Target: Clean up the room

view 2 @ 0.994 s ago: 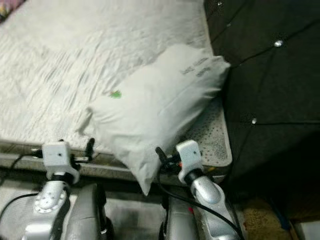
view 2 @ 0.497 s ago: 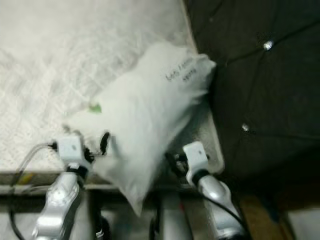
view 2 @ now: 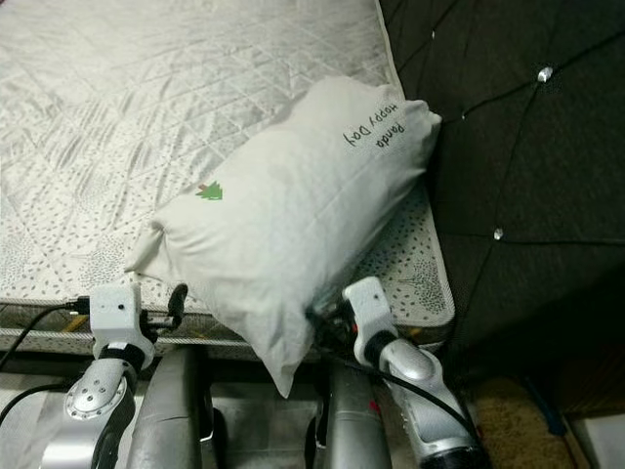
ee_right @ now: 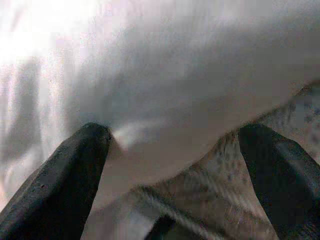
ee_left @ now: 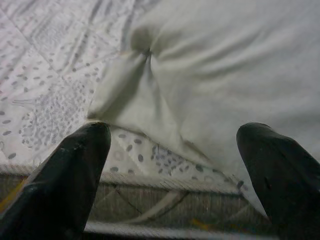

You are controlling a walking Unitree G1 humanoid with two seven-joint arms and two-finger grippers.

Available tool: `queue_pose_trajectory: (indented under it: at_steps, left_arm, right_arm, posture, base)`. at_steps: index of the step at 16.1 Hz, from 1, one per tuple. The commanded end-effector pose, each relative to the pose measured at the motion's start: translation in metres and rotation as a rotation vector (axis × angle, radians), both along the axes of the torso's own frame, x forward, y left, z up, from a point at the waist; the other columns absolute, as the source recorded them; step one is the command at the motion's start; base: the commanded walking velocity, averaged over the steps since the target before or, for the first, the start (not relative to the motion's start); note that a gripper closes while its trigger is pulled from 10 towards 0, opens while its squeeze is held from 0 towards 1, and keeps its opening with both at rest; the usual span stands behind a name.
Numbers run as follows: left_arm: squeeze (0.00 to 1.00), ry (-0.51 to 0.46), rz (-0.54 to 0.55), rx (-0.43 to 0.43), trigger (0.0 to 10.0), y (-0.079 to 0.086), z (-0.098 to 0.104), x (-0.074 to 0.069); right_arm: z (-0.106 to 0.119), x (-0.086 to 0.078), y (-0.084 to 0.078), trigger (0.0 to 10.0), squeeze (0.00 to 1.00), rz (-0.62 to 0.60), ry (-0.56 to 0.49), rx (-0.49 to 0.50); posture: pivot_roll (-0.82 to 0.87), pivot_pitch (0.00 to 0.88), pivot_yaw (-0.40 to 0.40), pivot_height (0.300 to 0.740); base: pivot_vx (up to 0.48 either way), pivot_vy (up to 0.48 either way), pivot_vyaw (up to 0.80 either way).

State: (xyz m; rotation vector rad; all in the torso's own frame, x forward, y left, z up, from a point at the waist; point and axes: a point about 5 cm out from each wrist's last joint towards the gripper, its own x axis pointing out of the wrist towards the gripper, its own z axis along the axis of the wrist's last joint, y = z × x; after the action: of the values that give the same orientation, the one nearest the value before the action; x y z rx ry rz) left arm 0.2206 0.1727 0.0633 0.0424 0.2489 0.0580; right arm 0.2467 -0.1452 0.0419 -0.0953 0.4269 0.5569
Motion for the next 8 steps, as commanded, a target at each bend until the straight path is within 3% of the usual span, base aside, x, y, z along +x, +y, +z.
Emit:
queue_pose_trajectory:
  at_steps: [1, 4, 5, 8]
  left_arm:
    - [0.00, 0.048, -0.002, 0.025, 10.0, 0.002, -0.003, -0.008]
    - [0.00, 0.086, 0.015, 0.046, 10.0, 0.010, -0.004, -0.027]
    - [0.00, 0.111, 0.028, 0.047, 10.0, 0.014, -0.008, -0.035]
    - [0.00, 0.119, 0.028, 0.046, 10.0, 0.016, -0.004, -0.034]
  right_arm:
    - [-0.002, -0.005, 0.002, 10.0, 0.00, 0.031, 0.042, 0.003]
    - [-0.006, -0.007, 0.004, 10.0, 0.00, 0.043, 0.126, -0.001]
    - [-0.010, -0.012, 0.009, 10.0, 0.00, 0.104, 0.189, -0.001]
    - [-0.005, -0.008, 0.018, 10.0, 0.00, 0.107, 0.234, 0.086]
  posture:
    - [0.04, 0.184, -0.066, 0.586]
    - [0.07, 0.200, -0.062, 0.586]
    - [0.08, 0.205, -0.061, 0.586]
    - [0.10, 0.202, -0.059, 0.586]
  base:
    - [0.000, 0.000, 0.00]
    - [0.000, 0.000, 0.00]
    - [0.000, 0.000, 0.00]
    - [0.000, 0.000, 0.00]
